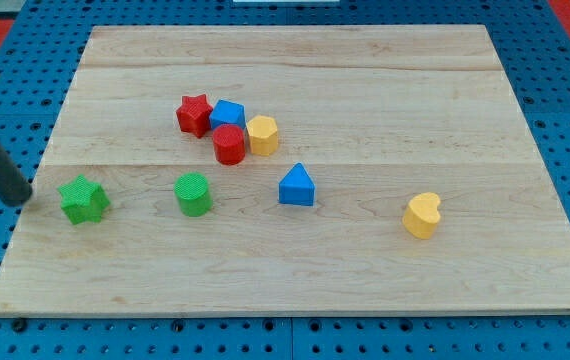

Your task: Move the green star below the red star

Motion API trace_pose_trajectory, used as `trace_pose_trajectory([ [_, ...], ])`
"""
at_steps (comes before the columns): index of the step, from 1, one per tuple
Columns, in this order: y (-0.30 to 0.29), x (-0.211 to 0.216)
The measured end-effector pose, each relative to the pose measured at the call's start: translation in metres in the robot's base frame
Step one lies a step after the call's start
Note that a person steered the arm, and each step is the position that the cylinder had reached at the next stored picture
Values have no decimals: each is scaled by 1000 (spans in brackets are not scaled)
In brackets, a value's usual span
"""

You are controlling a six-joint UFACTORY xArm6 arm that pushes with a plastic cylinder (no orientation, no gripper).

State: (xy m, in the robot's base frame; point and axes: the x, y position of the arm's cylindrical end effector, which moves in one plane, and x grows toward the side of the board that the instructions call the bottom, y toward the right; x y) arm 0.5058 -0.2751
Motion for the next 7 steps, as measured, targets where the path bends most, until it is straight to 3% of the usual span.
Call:
trace_pose_trajectory([
  [1, 34, 29],
  [3, 83, -41],
  [5, -28, -24],
  [6, -6, -53],
  [7, 72, -55],
])
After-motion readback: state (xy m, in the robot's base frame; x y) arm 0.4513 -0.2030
